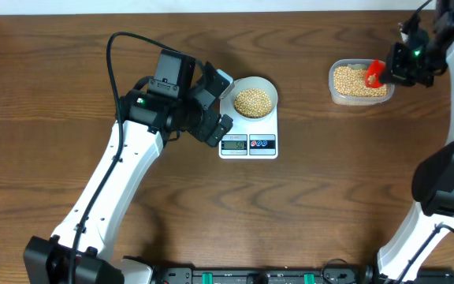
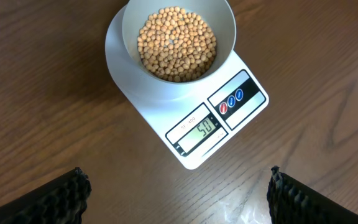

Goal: Scoop item into bowl and weigh 50g on scale
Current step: 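Carry the red scoop with the right gripper back to the tub, then lower the red scoop into the soybean tub with the right gripper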

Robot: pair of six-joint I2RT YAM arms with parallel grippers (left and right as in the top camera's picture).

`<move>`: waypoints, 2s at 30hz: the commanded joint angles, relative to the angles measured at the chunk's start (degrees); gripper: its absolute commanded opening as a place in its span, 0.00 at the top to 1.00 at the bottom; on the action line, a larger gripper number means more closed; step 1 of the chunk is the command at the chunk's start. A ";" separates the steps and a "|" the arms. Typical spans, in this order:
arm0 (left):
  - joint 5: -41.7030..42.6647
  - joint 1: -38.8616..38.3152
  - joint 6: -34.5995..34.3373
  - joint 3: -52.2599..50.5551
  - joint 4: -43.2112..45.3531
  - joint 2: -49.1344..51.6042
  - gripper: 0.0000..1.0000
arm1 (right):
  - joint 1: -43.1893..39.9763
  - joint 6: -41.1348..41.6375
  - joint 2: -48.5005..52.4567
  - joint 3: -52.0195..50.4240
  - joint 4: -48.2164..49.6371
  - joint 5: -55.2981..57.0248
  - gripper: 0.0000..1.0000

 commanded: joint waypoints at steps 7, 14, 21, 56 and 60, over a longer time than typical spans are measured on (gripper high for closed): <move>0.90 0.09 -0.31 -0.46 0.09 0.66 0.07 | 7.96 5.27 -0.24 1.20 1.36 21.33 0.99; 0.90 0.09 -0.31 -0.46 0.09 0.66 0.07 | 13.46 7.69 -0.22 1.20 1.36 35.87 0.99; 0.90 0.09 -0.31 -0.46 0.07 0.66 0.07 | 15.23 11.37 -0.22 1.20 1.77 37.42 0.99; 0.90 0.09 -0.31 -0.46 0.07 0.66 0.07 | 7.54 44.30 -0.20 -7.58 12.68 12.66 0.99; 0.90 0.09 -0.31 -0.46 0.07 0.66 0.07 | 7.67 44.92 -0.20 -9.49 17.11 11.82 0.99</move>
